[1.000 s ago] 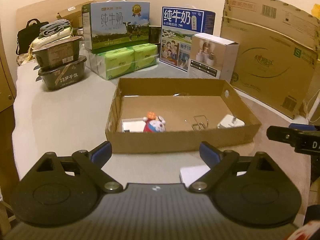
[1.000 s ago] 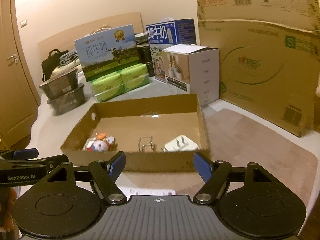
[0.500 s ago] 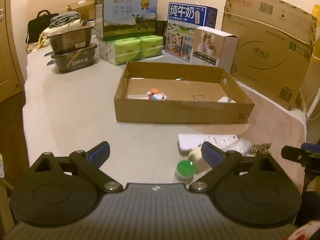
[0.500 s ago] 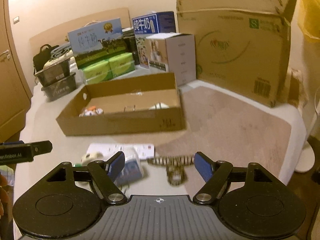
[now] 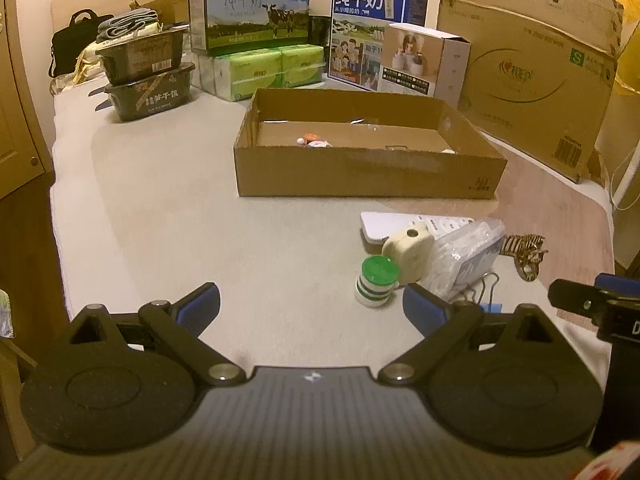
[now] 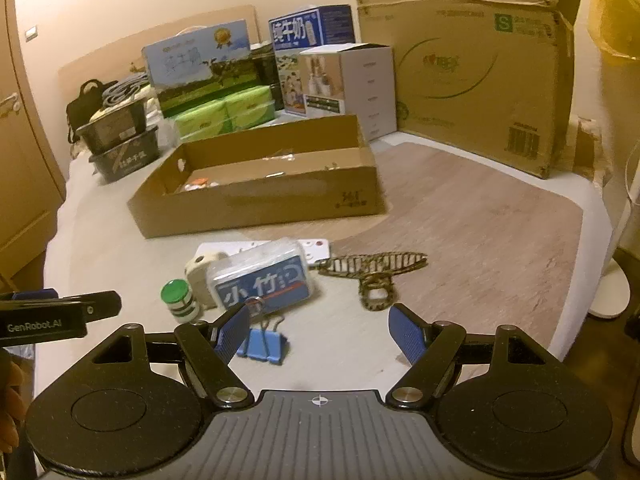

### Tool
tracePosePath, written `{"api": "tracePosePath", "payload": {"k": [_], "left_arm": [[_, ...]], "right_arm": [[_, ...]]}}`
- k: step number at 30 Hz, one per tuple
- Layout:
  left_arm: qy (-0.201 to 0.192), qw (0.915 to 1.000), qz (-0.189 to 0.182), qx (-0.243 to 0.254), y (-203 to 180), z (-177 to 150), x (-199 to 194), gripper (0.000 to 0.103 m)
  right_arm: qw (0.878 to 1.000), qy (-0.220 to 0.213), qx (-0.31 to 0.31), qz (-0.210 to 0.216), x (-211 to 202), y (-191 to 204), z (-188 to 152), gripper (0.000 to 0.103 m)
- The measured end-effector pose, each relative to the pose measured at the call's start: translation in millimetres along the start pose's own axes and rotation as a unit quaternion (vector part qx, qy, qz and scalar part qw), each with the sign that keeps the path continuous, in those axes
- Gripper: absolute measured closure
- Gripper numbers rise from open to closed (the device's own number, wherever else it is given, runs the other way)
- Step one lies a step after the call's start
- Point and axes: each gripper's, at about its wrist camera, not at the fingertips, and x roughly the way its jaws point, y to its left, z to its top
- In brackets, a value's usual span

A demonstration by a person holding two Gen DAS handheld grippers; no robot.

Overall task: Organize rigid objects
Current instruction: 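Move both tools back toward the remaining objects, then grasp the blue binder clip with the right tool while the left tool grasps the green-lidded jar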

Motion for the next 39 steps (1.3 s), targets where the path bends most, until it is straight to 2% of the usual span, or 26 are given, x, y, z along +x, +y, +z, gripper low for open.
{"api": "tracePosePath", "payload": {"k": [31, 34, 36, 39], "left_arm": [[0.044, 0.9989, -0.011, 0.006, 17.0, -15.8, 42.2, 0.006], [0.046, 0.9988, -0.014, 0.005, 18.6, -15.2, 46.3, 0.006], [0.046, 0.9988, -0.015, 0.004, 19.5, -14.6, 48.8, 0.006], [0.047, 0.9987, -0.017, 0.004, 20.7, -13.5, 52.2, 0.006]], "right_arm": [[0.999, 0.046, -0.012, 0.003, 58.8, 34.2, -25.9, 0.027], [0.999, 0.052, -0.013, 0.004, 67.4, 37.5, -26.2, 0.032], [0.998, 0.056, -0.012, 0.003, 72.7, 39.3, -26.4, 0.039], [0.999, 0.052, -0.012, 0.000, 77.3, 42.1, -25.3, 0.041]]}}
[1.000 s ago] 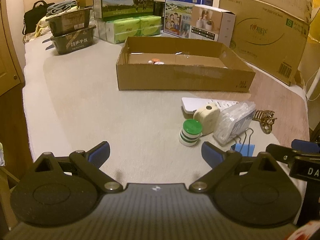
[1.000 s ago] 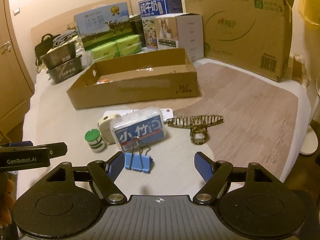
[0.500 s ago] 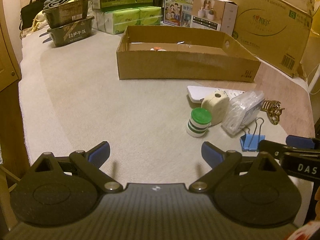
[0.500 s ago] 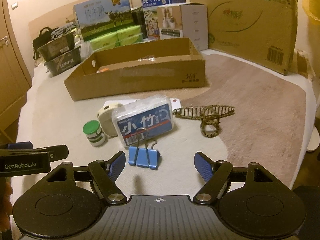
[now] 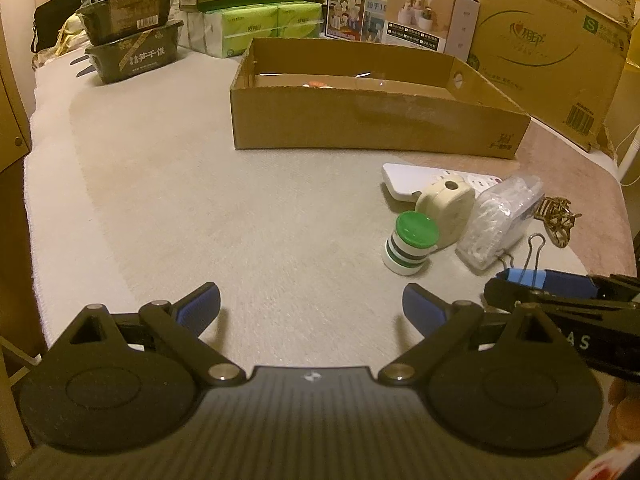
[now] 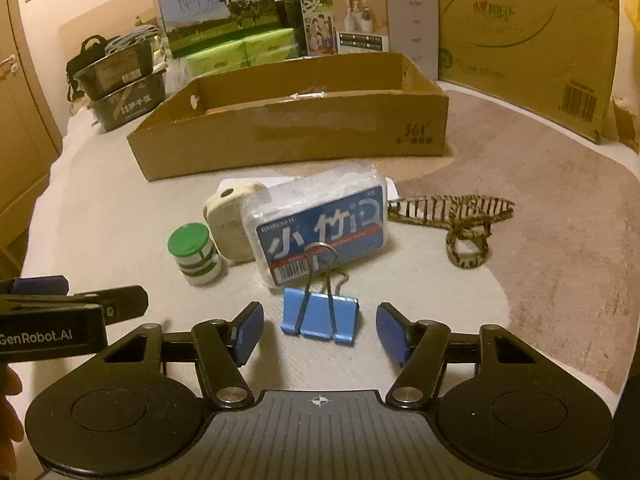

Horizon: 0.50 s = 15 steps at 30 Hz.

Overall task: Organize rigid objects
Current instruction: 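Grasp the blue binder clip with the right tool while the left tool grasps the green-lidded jar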

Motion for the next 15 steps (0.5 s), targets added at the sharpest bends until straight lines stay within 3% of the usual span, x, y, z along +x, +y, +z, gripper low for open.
{"api": "tracePosePath", "payload": {"k": [2, 5, 15], "left_arm": [[0.001, 1.0000, 0.000, 0.001, 0.1, 0.4, 2.2, 0.006], [0.003, 1.0000, -0.003, 0.003, 0.2, 0.0, 4.4, 0.006], [-0.006, 0.9993, -0.027, 0.024, -12.4, 4.9, 5.6, 0.007]], "right_arm": [[1.000, -0.001, 0.003, -0.002, 2.6, 1.2, 1.9, 0.045], [1.000, -0.001, -0.005, -0.012, 5.5, 3.2, 3.4, 0.060], [1.000, -0.002, -0.014, -0.010, -4.7, -7.1, 3.4, 0.061]]}}
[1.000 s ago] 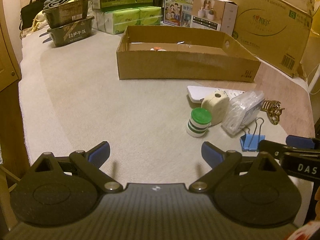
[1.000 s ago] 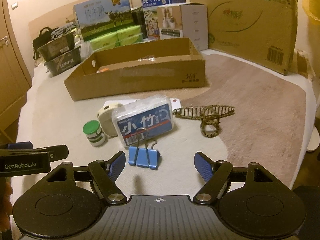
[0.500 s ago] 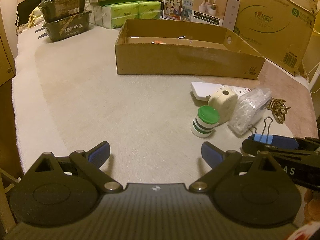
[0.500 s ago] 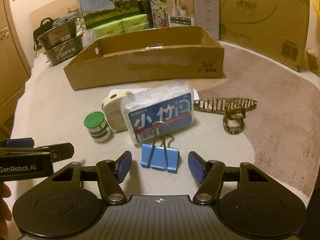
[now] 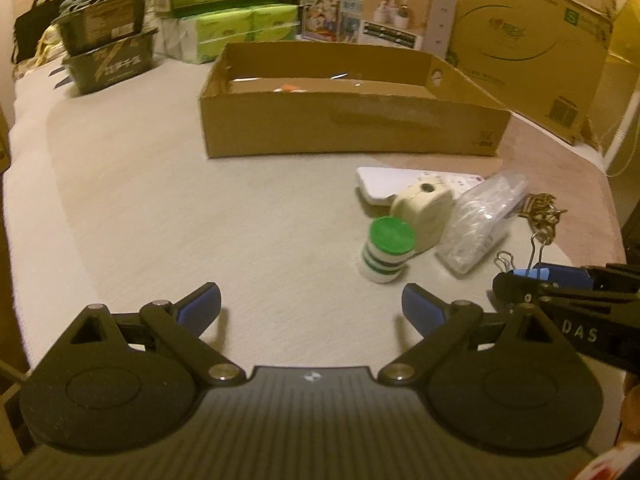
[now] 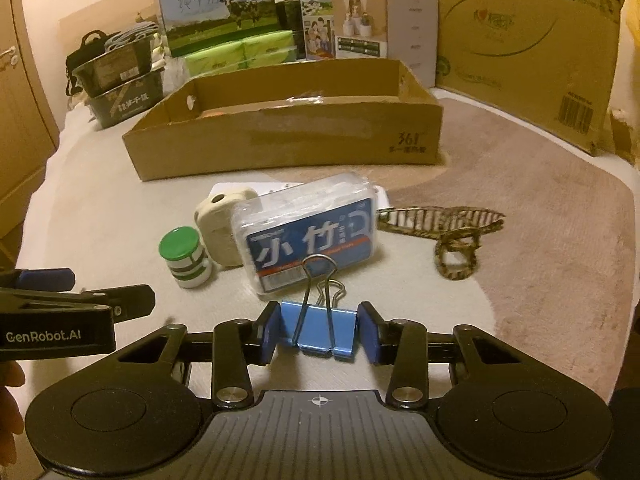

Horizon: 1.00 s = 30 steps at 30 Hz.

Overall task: Organize rigid objects
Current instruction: 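Grasp the blue binder clip with the right tool while the left tool grasps the green-lidded jar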

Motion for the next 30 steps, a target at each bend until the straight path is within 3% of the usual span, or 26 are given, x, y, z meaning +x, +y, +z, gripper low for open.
{"api": "tracePosePath", "payload": {"k": [7, 24, 30], "left_arm": [[-0.009, 0.9993, -0.023, 0.028, -17.0, 11.0, 8.8, 0.014], [-0.008, 0.9923, -0.044, 0.116, -43.3, 21.5, 34.2, 0.069], [-0.003, 0.9927, -0.043, 0.113, -43.4, 18.8, 31.0, 0.072]], "right_arm": [[1.000, -0.023, 0.009, -0.018, -17.8, -23.0, 4.9, 0.061], [0.998, -0.022, 0.040, -0.034, -17.9, -49.7, 8.2, 0.061], [0.998, -0.023, 0.042, -0.035, -16.3, -52.0, 9.0, 0.061]]}}
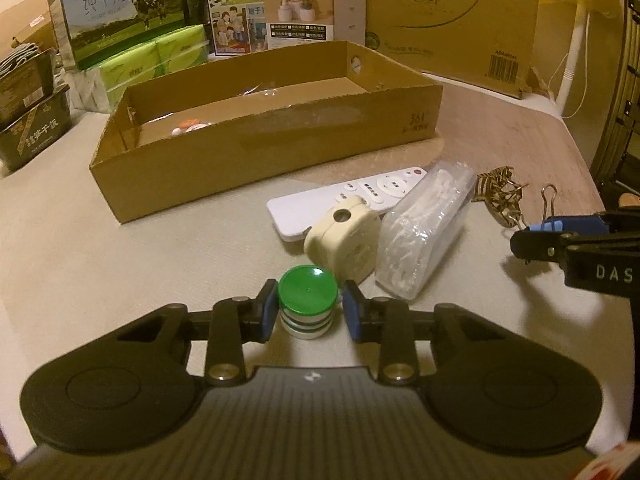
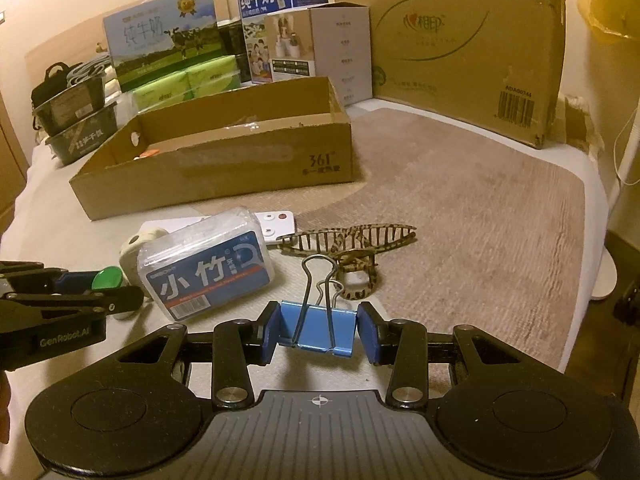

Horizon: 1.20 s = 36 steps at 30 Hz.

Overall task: Organize rigid objects
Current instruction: 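Grasp the blue binder clip with the right tool while the left tool grasps the green-lidded jar, then lift the clip and jar toward the cardboard tray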

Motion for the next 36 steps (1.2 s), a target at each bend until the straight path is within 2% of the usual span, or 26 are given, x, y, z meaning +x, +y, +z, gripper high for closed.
{"api": "tracePosePath", "payload": {"k": [12, 23, 36], "left_arm": [[-0.004, 0.9989, 0.016, -0.044, 13.4, 1.5, -29.5, 0.073], [-0.039, 0.9974, 0.025, -0.054, 25.4, 44.6, -49.7, 0.073], [-0.060, 0.9963, 0.028, -0.055, 45.1, 98.5, -32.8, 0.073]], "right_arm": [[1.000, -0.019, -0.004, 0.008, -12.5, 2.6, 10.5, 0.061], [0.997, -0.057, -0.021, 0.038, -23.5, 16.0, 53.1, 0.061], [0.995, -0.073, -0.038, 0.058, -1.1, 18.2, 116.0, 0.061]]}}
